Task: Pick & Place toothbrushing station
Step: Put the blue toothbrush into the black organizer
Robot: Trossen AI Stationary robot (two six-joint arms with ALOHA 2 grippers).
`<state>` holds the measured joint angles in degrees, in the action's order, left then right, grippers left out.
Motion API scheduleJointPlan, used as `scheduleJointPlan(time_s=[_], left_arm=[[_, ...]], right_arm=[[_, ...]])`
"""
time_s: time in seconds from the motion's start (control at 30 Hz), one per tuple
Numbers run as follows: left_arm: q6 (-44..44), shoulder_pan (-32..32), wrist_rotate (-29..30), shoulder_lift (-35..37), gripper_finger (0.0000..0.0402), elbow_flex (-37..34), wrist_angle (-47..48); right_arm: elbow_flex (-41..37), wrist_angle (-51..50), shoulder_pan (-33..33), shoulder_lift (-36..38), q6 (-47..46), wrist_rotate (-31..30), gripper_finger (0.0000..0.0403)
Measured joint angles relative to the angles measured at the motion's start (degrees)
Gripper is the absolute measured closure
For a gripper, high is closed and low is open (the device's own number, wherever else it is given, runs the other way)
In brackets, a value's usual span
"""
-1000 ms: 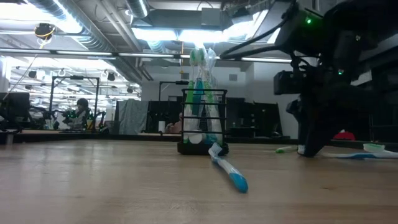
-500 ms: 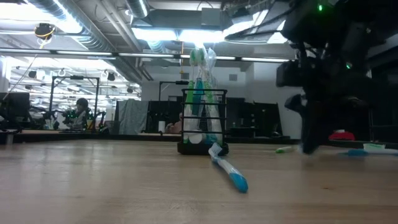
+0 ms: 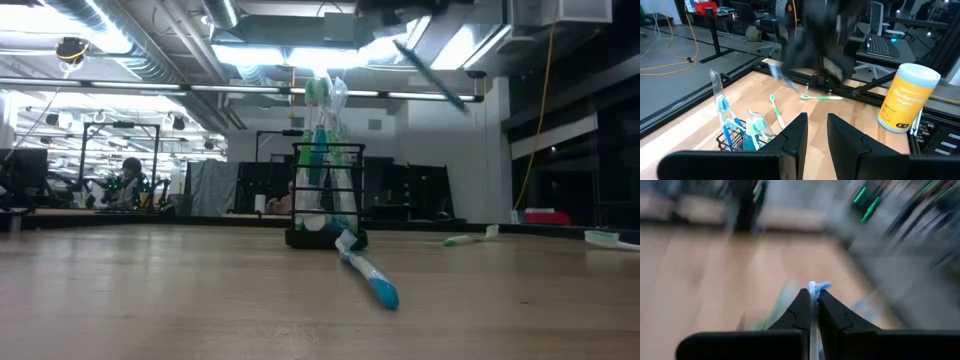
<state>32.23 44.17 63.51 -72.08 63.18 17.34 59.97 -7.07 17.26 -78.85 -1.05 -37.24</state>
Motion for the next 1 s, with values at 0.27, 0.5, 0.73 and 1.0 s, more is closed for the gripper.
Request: scheduleJointPlan(time_s=[0.27,0.5,0.73,1.0], left_arm=[[-0.25,-0.90,-0.31,0.01,0.0335,0.00,0.39],[-0.42,-0.88,-0.27,0.01,0.0335,0.00,0.81],[-0.44,-0.79,-0.25,0.01,0.0335,0.00,1.86],[-0.36,-0.04,-0.73,0.01,0.0335,0.00,1.99]], right_arm=[[1.37,22.95,-7.75,1.64,12.00,4.23,0.0388],[1.24,36.48,-11.56,-3.64,9.66,15.81,0.0388],[1.24,46.02,-14.53,-10.32,6.02,26.84,0.0388],[-2.17,58.63,-18.57,-17.65,1.95,34.10,0.0388]])
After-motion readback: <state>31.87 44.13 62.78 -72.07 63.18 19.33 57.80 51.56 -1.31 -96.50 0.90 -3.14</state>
